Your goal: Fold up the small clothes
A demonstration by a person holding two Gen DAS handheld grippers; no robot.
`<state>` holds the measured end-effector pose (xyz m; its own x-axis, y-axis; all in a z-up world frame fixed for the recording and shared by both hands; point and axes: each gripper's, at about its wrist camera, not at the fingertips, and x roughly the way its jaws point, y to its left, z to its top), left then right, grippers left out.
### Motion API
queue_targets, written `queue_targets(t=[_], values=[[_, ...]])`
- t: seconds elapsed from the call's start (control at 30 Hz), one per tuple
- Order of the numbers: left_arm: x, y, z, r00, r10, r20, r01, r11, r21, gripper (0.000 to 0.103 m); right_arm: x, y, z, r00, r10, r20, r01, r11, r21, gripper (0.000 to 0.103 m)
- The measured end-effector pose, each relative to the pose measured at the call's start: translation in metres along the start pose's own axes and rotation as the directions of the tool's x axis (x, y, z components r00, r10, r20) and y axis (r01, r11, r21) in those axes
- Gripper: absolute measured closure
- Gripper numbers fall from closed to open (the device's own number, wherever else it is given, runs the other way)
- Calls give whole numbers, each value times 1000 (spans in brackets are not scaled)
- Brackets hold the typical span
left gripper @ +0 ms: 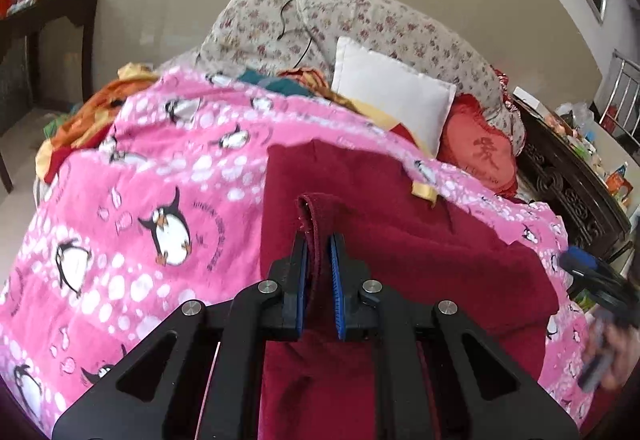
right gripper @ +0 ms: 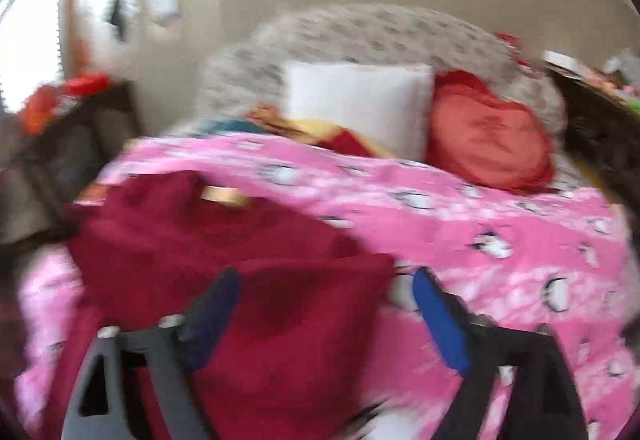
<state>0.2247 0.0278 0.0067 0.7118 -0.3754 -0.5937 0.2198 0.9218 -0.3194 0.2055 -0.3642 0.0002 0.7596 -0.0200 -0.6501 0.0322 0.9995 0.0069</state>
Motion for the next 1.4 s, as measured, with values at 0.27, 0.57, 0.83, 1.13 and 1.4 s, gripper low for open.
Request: queue_targets(t=[0.27,0.57,0.83,1.13,1.4], values=[[-14,-15,11,993,43,111,-53,994,91,93,29,-10,-4,999,41,21,-41,999,17,86],[13,13,-12,996,92,-6,-92,995,25,89,6,-18,-11,998,64,21,-66,994,92,72],[1,-14,1,997,19,75,-20,1000,14,45,17,56,-8,971,233,-62,-236,970,-54,72],[40,-28,-35,995,103,-2,-101,980,174,45,-4,81,-68,949,281,-141,-300,944,-140,71],[42,-20,-30,997,72,-26,-68,992,104,45,31,93,-11,978,205,-46,-209,974,-93,71]])
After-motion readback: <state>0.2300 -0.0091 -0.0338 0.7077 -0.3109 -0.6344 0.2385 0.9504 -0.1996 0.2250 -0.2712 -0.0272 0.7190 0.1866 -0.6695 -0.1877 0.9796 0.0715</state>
